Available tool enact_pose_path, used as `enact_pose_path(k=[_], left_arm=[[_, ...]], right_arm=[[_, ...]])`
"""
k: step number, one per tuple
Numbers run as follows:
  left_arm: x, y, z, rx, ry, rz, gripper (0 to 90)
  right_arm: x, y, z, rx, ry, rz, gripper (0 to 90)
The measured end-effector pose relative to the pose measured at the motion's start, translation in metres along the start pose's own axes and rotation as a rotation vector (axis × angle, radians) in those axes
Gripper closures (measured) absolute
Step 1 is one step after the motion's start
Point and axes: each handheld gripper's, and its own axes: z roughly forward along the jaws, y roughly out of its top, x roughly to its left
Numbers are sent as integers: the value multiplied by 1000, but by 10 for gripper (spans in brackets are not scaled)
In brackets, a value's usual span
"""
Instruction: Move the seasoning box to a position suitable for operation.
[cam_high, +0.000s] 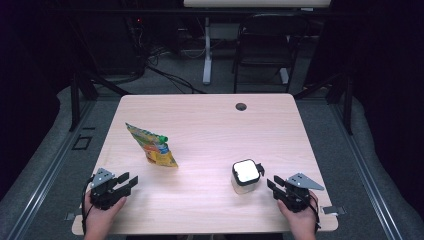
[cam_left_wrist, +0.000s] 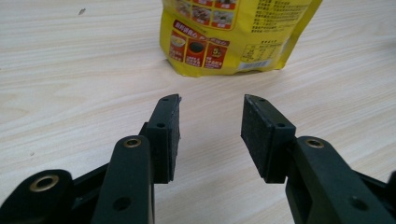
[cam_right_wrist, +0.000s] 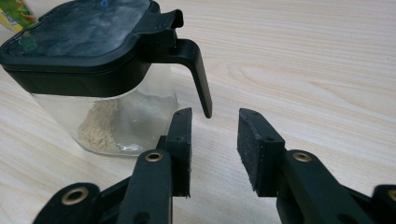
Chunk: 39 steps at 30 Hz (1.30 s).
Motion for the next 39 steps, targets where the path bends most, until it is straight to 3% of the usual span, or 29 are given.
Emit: enact_pose_path(k=[9, 18, 25, 27, 28, 34, 39], left_arm=[[1, -1, -2, -7, -2, -7, 582], [5, -2, -2, -6, -13, -22, 595], [-1, -3, -2, -8, -22, -11, 606], [-2, -3, -3, -9, -22, -5, 620], [-2, -3, -3, 3, -23, -5, 622], [-2, -3, -2, 8, -19, -15, 644], [0, -3, -1, 14, -23, -13, 650]], right_arm=[[3, 2, -2, -26, -11, -6, 662], [6, 7, 6, -7, 0, -21, 683], [9, 7, 18, 53, -19, -98, 679], [8, 8, 19, 54, -15, -94, 673], [5, 10, 21, 49, 2, -65, 679], [5, 16, 32, 42, 14, -45, 721], [11, 15, 39, 51, -8, -84, 754]])
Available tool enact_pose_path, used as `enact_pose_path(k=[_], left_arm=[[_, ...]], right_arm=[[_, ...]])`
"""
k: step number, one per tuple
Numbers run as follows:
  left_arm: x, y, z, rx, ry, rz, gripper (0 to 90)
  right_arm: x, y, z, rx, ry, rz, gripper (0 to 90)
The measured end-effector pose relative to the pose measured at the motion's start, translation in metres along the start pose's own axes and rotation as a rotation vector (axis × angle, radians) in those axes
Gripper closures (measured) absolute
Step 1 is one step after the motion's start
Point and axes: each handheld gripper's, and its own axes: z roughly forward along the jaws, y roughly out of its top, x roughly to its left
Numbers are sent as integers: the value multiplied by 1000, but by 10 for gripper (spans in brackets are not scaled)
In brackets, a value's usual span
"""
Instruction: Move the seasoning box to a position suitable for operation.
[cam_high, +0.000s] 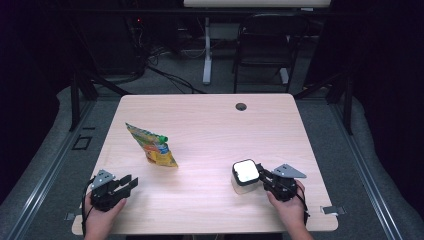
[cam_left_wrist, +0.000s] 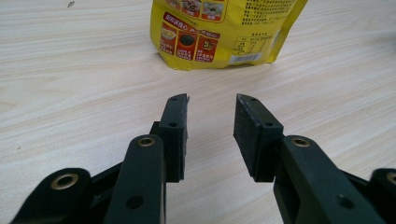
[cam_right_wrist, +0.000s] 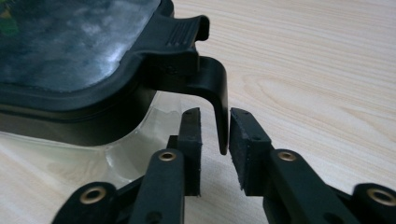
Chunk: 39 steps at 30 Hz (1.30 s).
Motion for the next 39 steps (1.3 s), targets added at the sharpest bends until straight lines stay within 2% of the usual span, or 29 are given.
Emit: enact_pose_path(k=[1, 3, 6, 12, 18, 19, 21, 28, 29, 30, 32, 36, 37, 39], left_arm=[[0, 0, 0, -5, -2, -2, 650], [0, 0, 0, 2, -1, 1, 651], [0, 0, 0, 1, -1, 4, 651], [-1, 0, 1, -5, -1, 2, 651], [-2, 0, 1, -3, -2, 6, 651], [-2, 0, 2, -3, -3, 7, 651], [-2, 0, 2, -3, -3, 7, 651], [-3, 0, 2, -1, -4, 10, 652], [-3, 0, 2, -3, -4, 10, 652], [-3, 0, 2, -3, -5, 9, 652], [-3, 0, 2, -2, -6, 9, 652], [-3, -1, 2, 1, -8, 10, 650], [-3, -1, 2, 0, -8, 10, 649], [-3, -1, 2, -1, -8, 9, 649]], right_arm=[[1, 1, 3, 0, -16, -5, 772], [1, 1, 4, 2, -17, -1, 782], [-1, 3, 6, 1, -23, 23, 809], [7, 6, 5, 17, -71, -2, 833], [21, 7, 4, 29, -70, -20, 845], [28, 7, 4, 25, -68, -7, 845], [29, 7, 4, 26, -68, -5, 845], [51, 9, 6, 37, -59, 14, 839], [51, 9, 6, 37, -59, 14, 839], [55, 9, 6, 32, -54, 43, 831], [56, 9, 6, 37, -51, 46, 827], [60, 8, 0, 53, -27, 21, 817], [60, 8, -4, 49, -10, 31, 795], [61, 8, -7, 55, -7, 29, 782]])
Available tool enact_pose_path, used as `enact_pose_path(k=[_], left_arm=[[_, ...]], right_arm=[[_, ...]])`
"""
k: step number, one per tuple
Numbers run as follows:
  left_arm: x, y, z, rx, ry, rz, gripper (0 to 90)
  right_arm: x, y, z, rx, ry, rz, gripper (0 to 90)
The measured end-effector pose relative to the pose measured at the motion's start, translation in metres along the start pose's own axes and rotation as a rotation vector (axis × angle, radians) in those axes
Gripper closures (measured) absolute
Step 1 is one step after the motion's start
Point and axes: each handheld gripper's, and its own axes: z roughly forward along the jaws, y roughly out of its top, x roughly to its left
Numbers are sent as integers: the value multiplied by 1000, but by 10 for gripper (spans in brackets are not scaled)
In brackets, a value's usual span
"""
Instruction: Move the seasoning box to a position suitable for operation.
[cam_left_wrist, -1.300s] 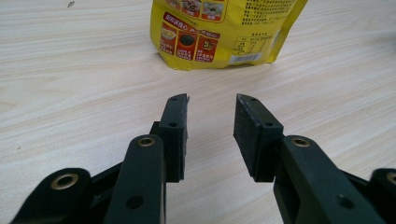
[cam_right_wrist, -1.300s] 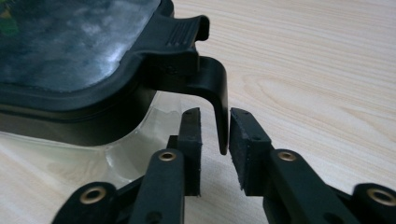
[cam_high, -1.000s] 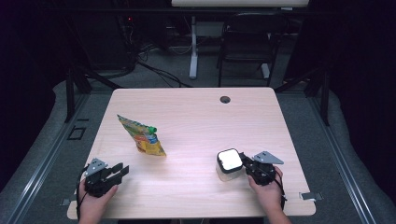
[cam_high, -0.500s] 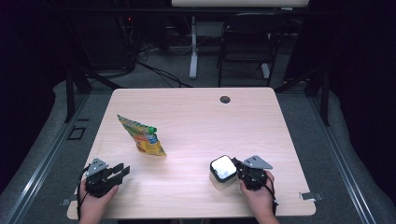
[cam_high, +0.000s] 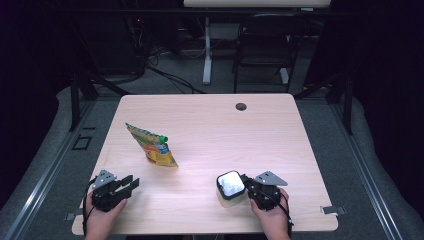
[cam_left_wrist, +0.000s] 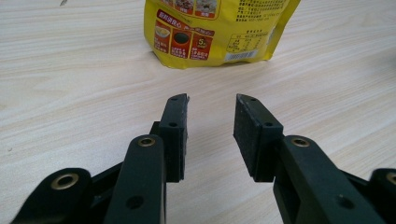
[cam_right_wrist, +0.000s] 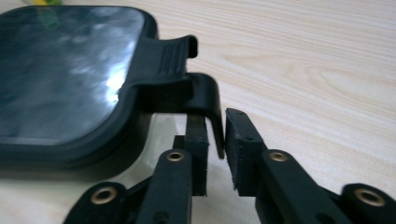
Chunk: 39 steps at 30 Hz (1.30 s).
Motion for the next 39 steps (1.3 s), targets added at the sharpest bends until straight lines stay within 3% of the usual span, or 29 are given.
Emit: enact_pose_path(k=[6, 13, 19, 20, 25, 31, 37, 39], left_arm=[[0, 0, 0, 7, -1, 1, 647], [0, 0, 0, 0, 2, 1, 645], [-1, 0, 0, 1, 5, 3, 643], [-1, 0, -1, 13, 2, 7, 643], [-2, 0, 0, 8, 4, 15, 644], [-4, 0, 0, 4, 2, 13, 650], [-7, 1, 2, 10, 0, 23, 649], [-7, 1, 2, 20, -1, 28, 642]], right_arm=[[9, -8, -15, 3, 5, -13, 708], [17, -14, -23, 18, 23, -16, 700], [20, -15, -30, 14, 68, -25, 709], [20, -15, -33, 4, 92, -13, 712], [18, -13, -38, -22, 90, -28, 719], [14, -9, -45, -68, 96, 7, 711], [3, 9, -52, -100, 95, 40, 714], [-2, 17, -52, -79, 102, 54, 691]])
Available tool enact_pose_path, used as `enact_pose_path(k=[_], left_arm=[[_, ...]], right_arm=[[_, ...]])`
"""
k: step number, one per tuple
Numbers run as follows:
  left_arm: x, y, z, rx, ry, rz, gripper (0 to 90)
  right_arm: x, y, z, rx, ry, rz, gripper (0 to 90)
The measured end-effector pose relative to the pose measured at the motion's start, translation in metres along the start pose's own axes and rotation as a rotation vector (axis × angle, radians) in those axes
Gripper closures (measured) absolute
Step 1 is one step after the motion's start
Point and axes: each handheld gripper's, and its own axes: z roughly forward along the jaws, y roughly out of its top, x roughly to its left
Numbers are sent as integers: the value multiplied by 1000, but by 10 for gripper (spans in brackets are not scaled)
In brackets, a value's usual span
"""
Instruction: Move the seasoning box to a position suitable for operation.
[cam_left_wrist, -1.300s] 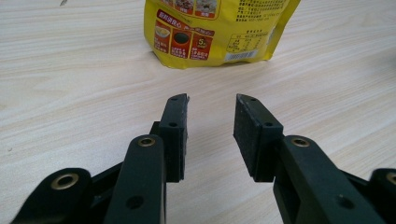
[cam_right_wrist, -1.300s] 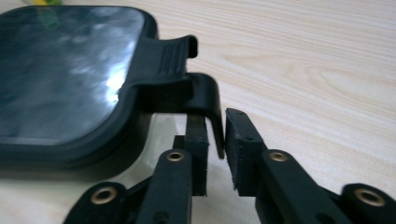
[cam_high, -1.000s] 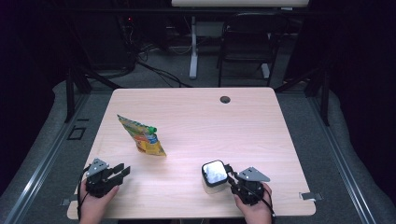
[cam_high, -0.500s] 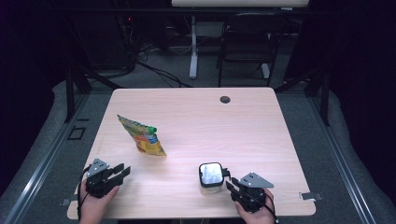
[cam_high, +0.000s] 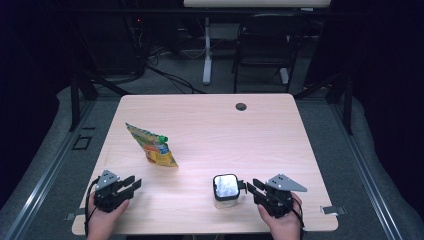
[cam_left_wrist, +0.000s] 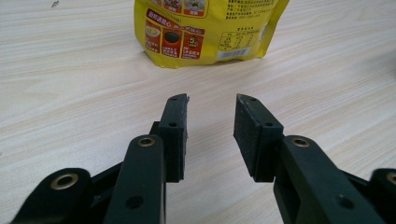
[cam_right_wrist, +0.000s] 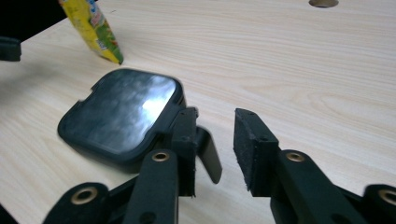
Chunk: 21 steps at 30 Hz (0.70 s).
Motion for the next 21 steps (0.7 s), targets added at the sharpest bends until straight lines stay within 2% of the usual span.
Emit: enact_pose_path(k=[2, 4, 5, 7, 10, 12, 16, 17, 19, 21], left_arm=[[-1, 0, 1, -10, 0, 1, 637], [-1, 0, 0, -8, -1, 5, 628], [-2, 0, 0, -15, -4, 4, 626], [-3, 0, 0, -19, -11, -6, 625], [-6, 1, 0, -15, -2, 1, 607], [-9, 2, 0, -27, -13, -8, 593], [-19, 6, -1, -20, -25, -28, 592], [-24, 8, -1, -21, -29, -30, 592], [-35, 15, -1, -25, -50, -9, 593], [-38, 17, -1, -21, -56, 0, 605]], right_arm=[[-2, 5, 1, -5, 6, 14, 683], [-3, 11, 2, -3, 0, 8, 684], [-3, 17, 1, -13, 5, 4, 725], [-3, 20, 1, -23, 9, -1, 730], [0, 28, 3, -33, -2, -49, 755], [2, 30, 5, -30, 12, -64, 764], [4, 27, 11, -31, 45, -81, 766], [4, 25, 14, -5, 63, -63, 773], [4, 25, 14, -12, 67, -71, 780], [4, 25, 14, -14, 64, -73, 783]])
